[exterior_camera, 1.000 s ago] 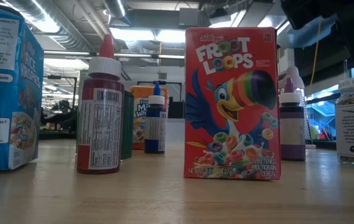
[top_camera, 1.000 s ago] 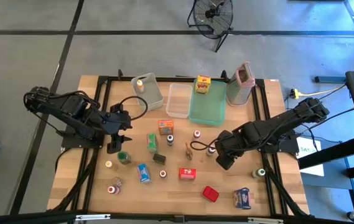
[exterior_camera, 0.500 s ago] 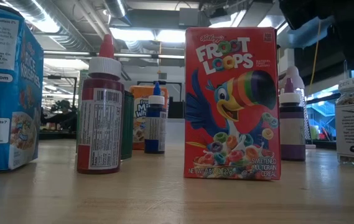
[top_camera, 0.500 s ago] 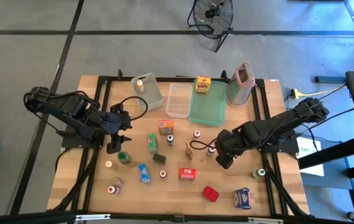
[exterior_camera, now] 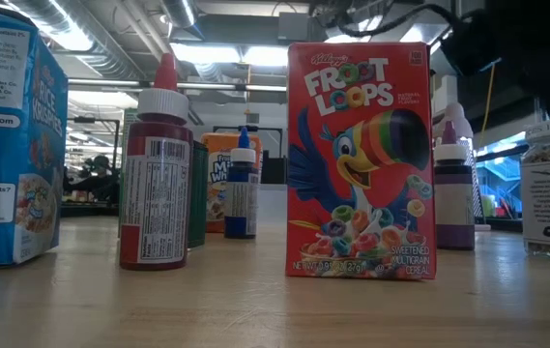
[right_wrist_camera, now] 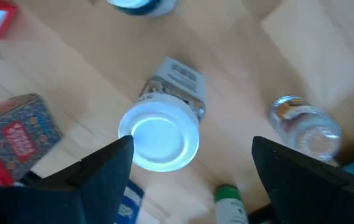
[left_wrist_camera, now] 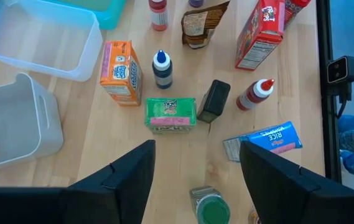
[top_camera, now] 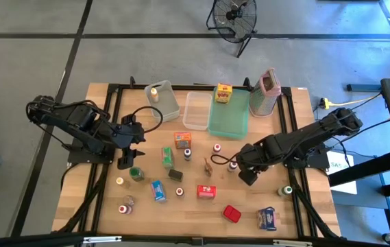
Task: Pick & Place Kitchen Items
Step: Put the white seasoning bottle into the white bin
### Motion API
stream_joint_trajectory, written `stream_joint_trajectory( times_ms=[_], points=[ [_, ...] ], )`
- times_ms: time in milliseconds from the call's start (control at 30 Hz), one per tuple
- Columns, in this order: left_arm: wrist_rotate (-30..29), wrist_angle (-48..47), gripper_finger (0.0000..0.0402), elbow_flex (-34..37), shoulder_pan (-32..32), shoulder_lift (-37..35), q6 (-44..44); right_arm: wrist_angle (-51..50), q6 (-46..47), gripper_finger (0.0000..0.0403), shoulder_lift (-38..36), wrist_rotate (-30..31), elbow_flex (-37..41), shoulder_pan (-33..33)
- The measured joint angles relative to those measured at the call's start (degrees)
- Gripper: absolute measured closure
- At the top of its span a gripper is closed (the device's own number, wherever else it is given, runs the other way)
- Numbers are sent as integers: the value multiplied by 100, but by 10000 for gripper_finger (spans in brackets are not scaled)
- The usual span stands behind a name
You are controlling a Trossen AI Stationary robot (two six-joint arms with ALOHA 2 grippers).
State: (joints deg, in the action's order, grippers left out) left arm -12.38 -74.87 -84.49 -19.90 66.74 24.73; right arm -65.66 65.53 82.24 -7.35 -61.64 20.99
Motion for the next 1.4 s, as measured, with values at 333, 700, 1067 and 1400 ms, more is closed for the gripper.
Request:
stream_joint_trajectory(
  times_ms=[333, 700, 1067, 1400],
  points=[
    [-7, -3, 173, 0, 0, 0, -2, 495, -128, 73, -5, 72, 119, -2],
    [-11, -4, 173, 0, 0, 0, -2, 364, -144, 73, -8, 85, 119, -4],
    [-9, -4, 173, 0, 0, 0, -18, 39, -11, 73, -32, -3, 119, -7],
    [-7, -4, 173, 2, 0, -2, -152, -256, 448, 73, -550, 279, 156, -11]
  ],
)
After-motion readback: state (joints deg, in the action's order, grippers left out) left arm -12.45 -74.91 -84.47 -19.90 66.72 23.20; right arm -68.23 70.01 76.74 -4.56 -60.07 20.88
